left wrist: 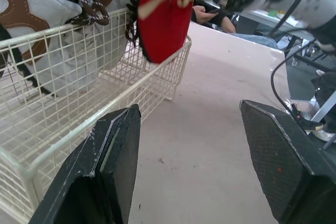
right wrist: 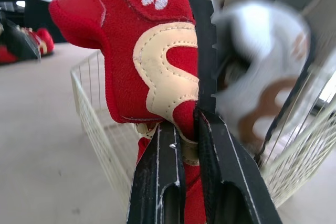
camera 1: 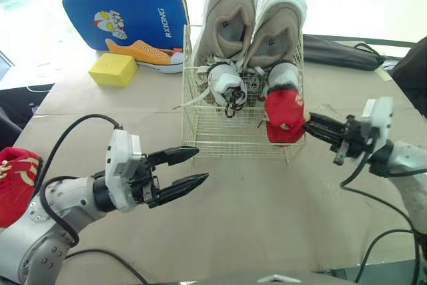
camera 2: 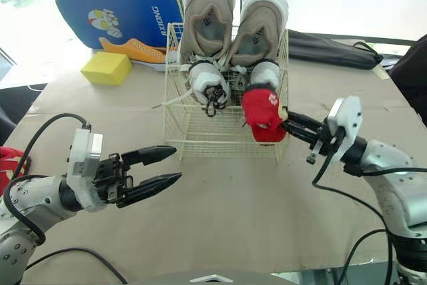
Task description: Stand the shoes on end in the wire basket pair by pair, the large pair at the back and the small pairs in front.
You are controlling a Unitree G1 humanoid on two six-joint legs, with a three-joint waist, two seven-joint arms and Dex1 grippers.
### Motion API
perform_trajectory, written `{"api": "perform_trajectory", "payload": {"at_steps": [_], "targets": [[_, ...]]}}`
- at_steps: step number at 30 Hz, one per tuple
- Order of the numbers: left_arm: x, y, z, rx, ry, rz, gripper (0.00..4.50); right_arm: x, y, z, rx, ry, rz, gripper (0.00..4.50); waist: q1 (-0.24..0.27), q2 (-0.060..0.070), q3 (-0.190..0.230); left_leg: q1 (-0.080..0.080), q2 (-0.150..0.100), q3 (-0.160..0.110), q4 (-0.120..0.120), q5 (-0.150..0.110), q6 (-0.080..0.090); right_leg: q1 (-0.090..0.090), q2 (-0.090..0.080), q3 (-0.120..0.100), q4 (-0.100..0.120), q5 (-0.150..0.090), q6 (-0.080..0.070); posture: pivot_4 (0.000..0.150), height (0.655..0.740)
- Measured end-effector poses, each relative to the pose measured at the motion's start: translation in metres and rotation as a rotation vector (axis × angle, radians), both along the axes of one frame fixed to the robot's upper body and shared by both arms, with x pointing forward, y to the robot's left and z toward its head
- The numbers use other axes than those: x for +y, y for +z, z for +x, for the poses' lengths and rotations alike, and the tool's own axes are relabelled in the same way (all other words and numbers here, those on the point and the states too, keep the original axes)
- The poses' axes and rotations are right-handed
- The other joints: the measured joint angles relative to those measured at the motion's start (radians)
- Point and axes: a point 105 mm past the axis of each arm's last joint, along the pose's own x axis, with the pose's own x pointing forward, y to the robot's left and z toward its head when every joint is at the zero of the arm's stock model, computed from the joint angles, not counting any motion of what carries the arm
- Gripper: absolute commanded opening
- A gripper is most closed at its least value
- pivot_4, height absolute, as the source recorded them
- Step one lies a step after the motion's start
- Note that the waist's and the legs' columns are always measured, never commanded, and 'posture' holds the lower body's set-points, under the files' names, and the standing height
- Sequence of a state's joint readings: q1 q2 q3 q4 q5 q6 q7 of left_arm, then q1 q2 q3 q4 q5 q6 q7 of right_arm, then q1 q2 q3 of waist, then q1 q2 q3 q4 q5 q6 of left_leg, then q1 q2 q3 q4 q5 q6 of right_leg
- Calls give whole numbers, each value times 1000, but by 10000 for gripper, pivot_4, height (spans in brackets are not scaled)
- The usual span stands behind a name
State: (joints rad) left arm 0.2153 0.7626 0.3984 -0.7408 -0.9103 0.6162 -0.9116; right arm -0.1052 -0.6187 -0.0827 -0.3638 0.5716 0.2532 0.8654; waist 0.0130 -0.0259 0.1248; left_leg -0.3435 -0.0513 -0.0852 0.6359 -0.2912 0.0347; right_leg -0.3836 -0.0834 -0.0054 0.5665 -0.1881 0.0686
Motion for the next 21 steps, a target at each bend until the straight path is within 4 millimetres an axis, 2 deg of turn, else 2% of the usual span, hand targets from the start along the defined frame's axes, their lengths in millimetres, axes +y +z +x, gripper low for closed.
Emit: {"api": "perform_trajectory", "payload": {"at_steps": [1, 5, 7, 8, 10, 14, 16, 19, 20, 21], "targets": [[-2, -1, 0, 2, -6, 1, 33196, 0, -13, 4, 25, -2, -8, 0, 0, 1, 0, 0, 0, 0, 0, 0, 0, 0, 0, 0, 0, 0, 0, 1500, 7400], [-2, 4, 4, -20, -10, 13, 33196, -2, -16, 12, -17, 66, -17, 0, 0, 1, -1, 3, 1, 0, 0, 0, 0, 2, 2, 1, 1, 1, -1, 1500, 7400], [-3, 4, 2, -10, -29, 20, 33641, -3, -17, 12, -14, 89, -29, 7396, 0, 2, -2, 4, 1, 0, 0, 0, 0, 2, 2, 1, 1, 1, -1, 1500, 7400], [-4, 5, 0, 0, -47, 13, 33641, -5, -16, 10, -13, 111, -50, 13184, 2, 2, -2, 4, 1, 0, 0, 0, 0, 3, 1, 1, 1, 1, -1, 1500, 7400], [-5, 7, -1, 4, -60, 6, 33641, -5, -16, 8, -12, 126, -59, 19641, 2, 1, -2, 4, 1, 0, 0, 0, 0, 3, 2, 1, 1, 0, -1, 1500, 7400], [-4, 10, -5, 7, -81, 15, 33641, -8, -16, -3, -3, 136, -84, 39171, 2, 2, -2, 3, 1, -1, 0, -1, -1, 3, 1, 1, 1, -1, 1, 1500, 7400], [-1, 8, -5, 17, -56, 16, 33641, -16, -13, -6, 18, 101, -95, 39171, 2, 3, -1, 3, 1, -1, 0, -1, -1, 3, 0, 1, 1, -1, 1, 1500, 7400], [11, 6, 0, 29, 67, -15, 33641, -40, -1, -8, 99, 10, -102, 39171, 4, 4, 0, 0, 0, -1, 0, -1, -1, 0, -3, 1, 1, 0, -1, 1500, 7400], [21, 5, 3, 31, 145, -37, 33641, -48, 13, -8, 100, -18, -79, 43596, 3, 6, 1, -1, 0, -1, 0, -1, -1, 0, -3, 1, 0, 1, -1, 1500, 7400], [32, 4, 7, 32, 225, -48, 33641, -55, 28, -8, 80, -45, -70, 44741, 2, 6, 1, -1, 1, -1, 0, -1, -1, 0, -4, 1, 1, 1, -1, 1500, 7400]]}}
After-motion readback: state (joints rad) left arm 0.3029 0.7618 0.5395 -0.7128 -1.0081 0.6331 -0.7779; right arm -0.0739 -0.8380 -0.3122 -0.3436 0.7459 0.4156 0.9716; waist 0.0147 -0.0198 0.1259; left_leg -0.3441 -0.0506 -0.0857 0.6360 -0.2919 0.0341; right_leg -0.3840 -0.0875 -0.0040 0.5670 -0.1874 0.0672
